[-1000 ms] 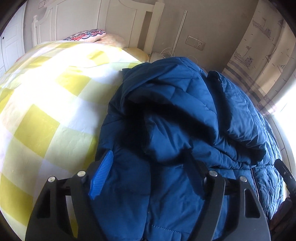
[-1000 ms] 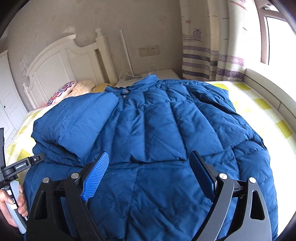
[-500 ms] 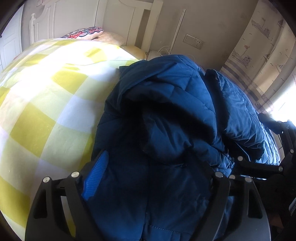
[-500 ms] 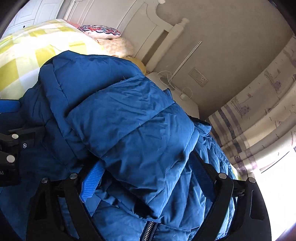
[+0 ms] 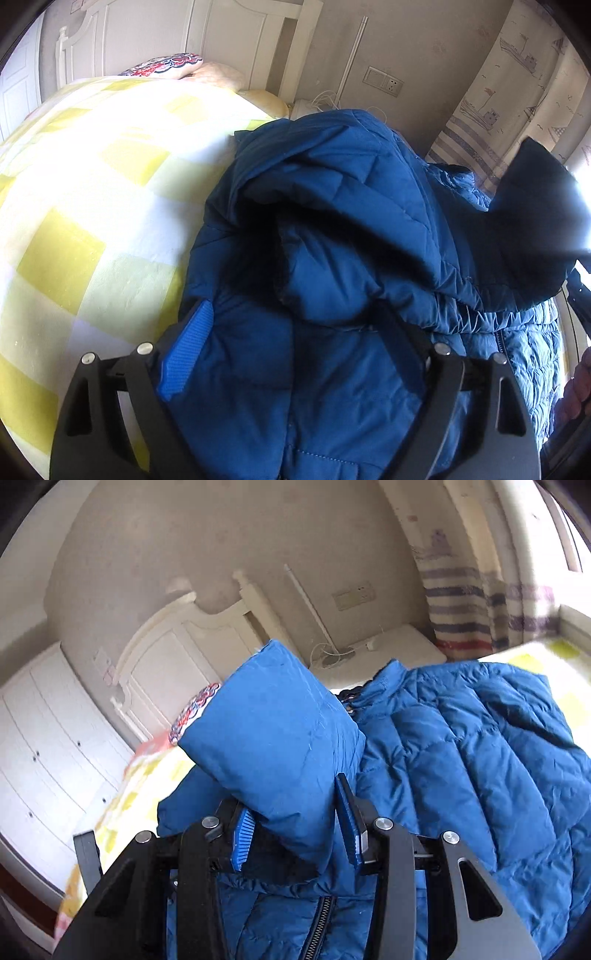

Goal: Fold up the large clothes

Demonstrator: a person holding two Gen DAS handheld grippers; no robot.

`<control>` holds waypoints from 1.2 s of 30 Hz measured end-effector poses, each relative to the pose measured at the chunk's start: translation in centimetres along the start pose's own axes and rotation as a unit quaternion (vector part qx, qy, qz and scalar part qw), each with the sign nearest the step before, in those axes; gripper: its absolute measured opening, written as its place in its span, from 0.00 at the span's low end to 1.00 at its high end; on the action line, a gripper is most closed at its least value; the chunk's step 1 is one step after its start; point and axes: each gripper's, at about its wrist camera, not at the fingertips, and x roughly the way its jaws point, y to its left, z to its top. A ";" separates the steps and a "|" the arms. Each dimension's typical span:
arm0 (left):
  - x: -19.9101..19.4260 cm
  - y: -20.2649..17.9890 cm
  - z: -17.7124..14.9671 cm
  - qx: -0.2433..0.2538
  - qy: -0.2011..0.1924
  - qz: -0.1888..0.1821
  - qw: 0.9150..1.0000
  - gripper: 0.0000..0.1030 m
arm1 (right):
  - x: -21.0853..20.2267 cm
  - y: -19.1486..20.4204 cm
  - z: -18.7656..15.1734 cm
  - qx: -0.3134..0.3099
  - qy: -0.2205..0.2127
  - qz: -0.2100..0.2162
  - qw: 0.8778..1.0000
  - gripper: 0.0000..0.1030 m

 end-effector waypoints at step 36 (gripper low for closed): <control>-0.1 0.7 0.1 -0.005 -0.001 -0.016 1.000 0.89 | -10.2 -5.9 -2.0 0.029 -0.058 -0.155 0.986 0.46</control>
